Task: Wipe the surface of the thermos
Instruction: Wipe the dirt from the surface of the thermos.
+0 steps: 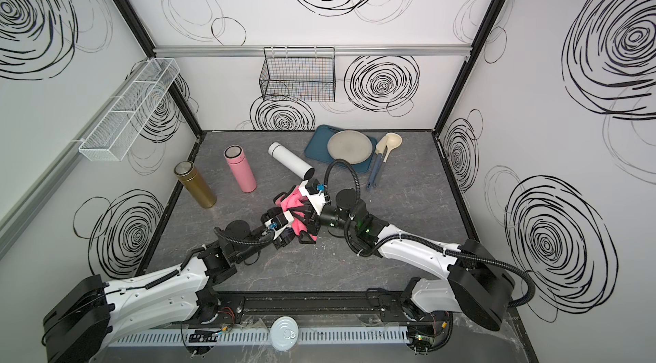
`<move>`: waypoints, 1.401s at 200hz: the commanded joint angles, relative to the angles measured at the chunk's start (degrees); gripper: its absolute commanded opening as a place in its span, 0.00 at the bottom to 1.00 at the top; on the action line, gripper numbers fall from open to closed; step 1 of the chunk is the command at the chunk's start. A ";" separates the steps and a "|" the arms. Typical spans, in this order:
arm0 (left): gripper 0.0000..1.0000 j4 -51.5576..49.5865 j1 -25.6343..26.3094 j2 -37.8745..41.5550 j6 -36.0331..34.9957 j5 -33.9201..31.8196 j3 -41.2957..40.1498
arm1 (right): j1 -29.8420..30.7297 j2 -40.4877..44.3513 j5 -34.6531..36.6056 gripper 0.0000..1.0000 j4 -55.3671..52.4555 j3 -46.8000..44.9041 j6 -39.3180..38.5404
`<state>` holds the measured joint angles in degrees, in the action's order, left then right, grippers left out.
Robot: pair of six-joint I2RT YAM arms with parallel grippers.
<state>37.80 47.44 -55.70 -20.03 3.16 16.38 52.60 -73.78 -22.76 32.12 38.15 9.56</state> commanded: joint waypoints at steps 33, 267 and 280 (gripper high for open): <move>0.00 26.71 0.91 3.92 0.00 4.76 3.39 | 5.05 -5.32 2.69 0.00 -10.41 -0.31 -1.39; 0.00 29.88 0.56 8.27 10.77 -13.31 1.28 | -18.76 7.61 10.17 0.00 -0.41 -15.43 17.57; 0.00 29.08 -0.11 9.87 16.22 -15.87 1.45 | -18.62 5.96 8.79 0.00 2.13 -16.29 17.52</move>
<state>58.39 48.21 -49.08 -13.17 -4.27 15.77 34.70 -66.70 -13.67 29.45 23.44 24.08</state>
